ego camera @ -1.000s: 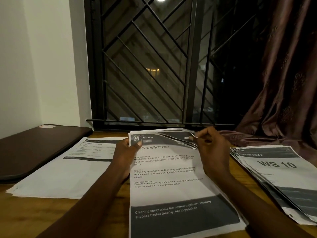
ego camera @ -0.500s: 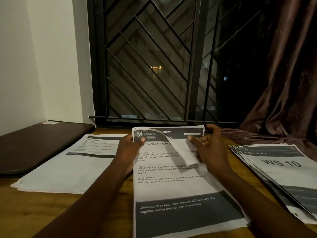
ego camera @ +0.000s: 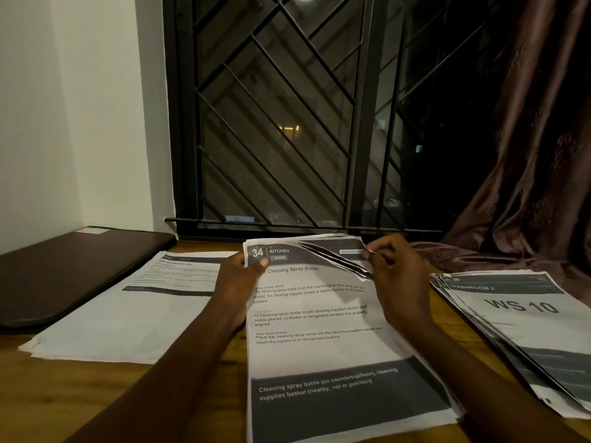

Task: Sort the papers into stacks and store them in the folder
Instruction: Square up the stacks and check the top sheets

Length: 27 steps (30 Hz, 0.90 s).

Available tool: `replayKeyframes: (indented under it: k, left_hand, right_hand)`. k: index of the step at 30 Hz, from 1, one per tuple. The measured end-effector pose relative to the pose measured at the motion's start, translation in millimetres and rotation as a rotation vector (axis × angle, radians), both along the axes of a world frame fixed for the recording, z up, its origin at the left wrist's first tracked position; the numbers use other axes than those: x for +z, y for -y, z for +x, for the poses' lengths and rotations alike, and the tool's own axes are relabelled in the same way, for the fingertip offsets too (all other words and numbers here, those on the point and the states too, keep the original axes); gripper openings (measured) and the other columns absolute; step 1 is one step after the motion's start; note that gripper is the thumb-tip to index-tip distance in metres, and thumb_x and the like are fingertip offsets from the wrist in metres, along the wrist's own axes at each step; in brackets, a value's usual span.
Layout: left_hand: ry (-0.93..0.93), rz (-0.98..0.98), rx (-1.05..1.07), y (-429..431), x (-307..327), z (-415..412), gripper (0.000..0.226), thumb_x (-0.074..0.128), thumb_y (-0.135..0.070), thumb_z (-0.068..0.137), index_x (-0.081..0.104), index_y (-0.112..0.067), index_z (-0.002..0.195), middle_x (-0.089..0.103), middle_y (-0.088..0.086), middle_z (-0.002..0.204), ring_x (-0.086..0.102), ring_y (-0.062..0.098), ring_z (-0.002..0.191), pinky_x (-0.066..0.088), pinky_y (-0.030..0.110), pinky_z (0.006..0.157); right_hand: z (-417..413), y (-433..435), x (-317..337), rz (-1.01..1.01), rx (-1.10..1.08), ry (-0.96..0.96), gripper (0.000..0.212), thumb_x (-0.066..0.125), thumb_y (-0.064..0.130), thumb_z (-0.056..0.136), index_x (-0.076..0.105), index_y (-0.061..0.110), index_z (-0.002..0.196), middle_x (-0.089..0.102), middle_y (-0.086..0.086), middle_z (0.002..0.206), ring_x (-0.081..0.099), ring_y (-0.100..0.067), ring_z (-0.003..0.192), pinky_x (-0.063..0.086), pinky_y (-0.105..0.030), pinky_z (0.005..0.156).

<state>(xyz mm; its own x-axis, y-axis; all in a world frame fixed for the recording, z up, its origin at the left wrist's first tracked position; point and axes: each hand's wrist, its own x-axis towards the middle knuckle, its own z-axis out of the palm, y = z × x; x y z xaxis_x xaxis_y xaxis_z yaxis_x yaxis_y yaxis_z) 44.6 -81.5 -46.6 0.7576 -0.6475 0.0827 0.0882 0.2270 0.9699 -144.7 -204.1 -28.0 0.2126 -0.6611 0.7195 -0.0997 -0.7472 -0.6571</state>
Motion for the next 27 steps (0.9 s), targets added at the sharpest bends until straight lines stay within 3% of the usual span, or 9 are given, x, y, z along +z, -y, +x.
replayKeyframes:
  k: [2, 4, 6, 8, 9, 12, 15, 21, 27]
  left_hand:
    - [-0.001, 0.003, 0.003, -0.5, 0.6, 0.6, 0.017, 0.058, -0.006, 0.095, 0.063, -0.007, 0.111, 0.073, 0.016, 0.102, 0.071, 0.033, 0.094, 0.056, 0.051, 0.086]
    - [0.002, 0.002, 0.001, -0.9, -0.4, 2.0, 0.019, 0.058, -0.007, 0.095, 0.062, -0.007, 0.113, 0.073, 0.017, 0.103, 0.071, 0.034, 0.094, 0.054, 0.054, 0.089]
    - [0.006, 0.002, 0.000, -1.4, -1.1, 2.3, 0.019, 0.058, -0.007, 0.095, 0.062, -0.006, 0.113, 0.073, 0.017, 0.103, 0.071, 0.035, 0.094, 0.054, 0.056, 0.089]
    - [0.008, 0.007, 0.005, -0.3, -1.6, 2.6, 0.017, 0.058, -0.007, 0.095, 0.063, -0.005, 0.111, 0.073, 0.018, 0.102, 0.071, 0.035, 0.093, 0.054, 0.056, 0.088]
    - [0.009, 0.012, 0.010, 0.1, -1.4, 3.1, 0.017, 0.058, -0.007, 0.095, 0.064, -0.005, 0.110, 0.073, 0.018, 0.100, 0.072, 0.035, 0.092, 0.055, 0.056, 0.087]
    - [0.014, 0.016, 0.008, 0.9, -1.4, 2.9, 0.018, 0.059, -0.009, 0.095, 0.063, -0.006, 0.111, 0.074, 0.017, 0.097, 0.072, 0.035, 0.090, 0.055, 0.057, 0.087]
    - [0.013, -0.001, -0.015, -0.9, -0.8, 0.5, 0.023, 0.058, -0.005, 0.095, 0.061, -0.002, 0.117, 0.073, 0.020, 0.103, 0.071, 0.037, 0.094, 0.053, 0.057, 0.089]
    - [0.003, -0.016, -0.027, -0.5, -1.5, 0.5, 0.025, 0.057, -0.005, 0.094, 0.059, -0.002, 0.119, 0.071, 0.022, 0.107, 0.069, 0.040, 0.099, 0.050, 0.061, 0.094]
    - [0.004, -0.009, -0.017, 0.9, -3.1, 2.4, 0.026, 0.060, -0.007, 0.093, 0.060, -0.004, 0.119, 0.072, 0.019, 0.105, 0.070, 0.038, 0.096, 0.051, 0.061, 0.092]
  right_hand:
    - [-1.5, -0.2, 0.5, -0.132, -0.065, -0.045, 0.015, 0.070, 0.010, 0.083, 0.063, 0.022, 0.080, 0.056, 0.009, 0.124, 0.049, -0.012, 0.122, 0.035, -0.015, 0.089]
    - [-3.8, -1.9, 5.7, -0.214, -0.041, -0.053, 0.013, 0.077, 0.020, 0.077, 0.065, 0.020, 0.071, 0.045, 0.012, 0.136, 0.035, -0.006, 0.129, 0.030, -0.019, 0.098]
    - [-7.8, -6.6, 11.3, -0.053, 0.249, -0.063, 0.017, 0.075, 0.024, 0.079, 0.068, 0.012, 0.068, 0.059, 0.007, 0.122, 0.053, -0.007, 0.115, 0.044, -0.030, 0.099]
    - [-9.5, -17.5, 16.2, 0.263, 0.573, -0.096, 0.028, 0.065, 0.036, 0.081, 0.069, 0.011, 0.067, 0.073, -0.003, 0.096, 0.068, -0.017, 0.092, 0.054, -0.041, 0.087]
    - [-6.9, -19.5, 15.0, 0.350, 0.592, -0.107, 0.033, 0.060, 0.043, 0.080, 0.068, 0.012, 0.073, 0.074, -0.008, 0.087, 0.070, -0.023, 0.084, 0.056, -0.039, 0.079]
    - [5.0, -18.2, 6.2, 0.406, 0.376, -0.029, 0.036, 0.061, 0.040, 0.085, 0.050, 0.017, 0.110, 0.070, -0.010, 0.084, 0.069, -0.022, 0.058, 0.054, -0.030, 0.049]
    - [10.5, -4.1, -1.0, 0.301, 0.119, -0.049, 0.045, 0.068, 0.031, 0.086, 0.039, 0.026, 0.119, 0.064, -0.003, 0.082, 0.062, -0.012, 0.055, 0.050, -0.026, 0.047]
    - [5.1, 2.0, -3.2, -0.027, -0.166, -0.100, 0.015, 0.069, 0.028, 0.085, 0.055, 0.024, 0.088, 0.050, 0.005, 0.096, 0.048, -0.012, 0.084, 0.032, -0.018, 0.058]
    - [3.7, -2.2, 0.5, 0.007, -0.025, 0.014, 0.020, 0.074, 0.013, 0.081, 0.059, 0.023, 0.090, 0.059, 0.004, 0.071, 0.056, -0.005, 0.067, 0.041, -0.012, 0.057]
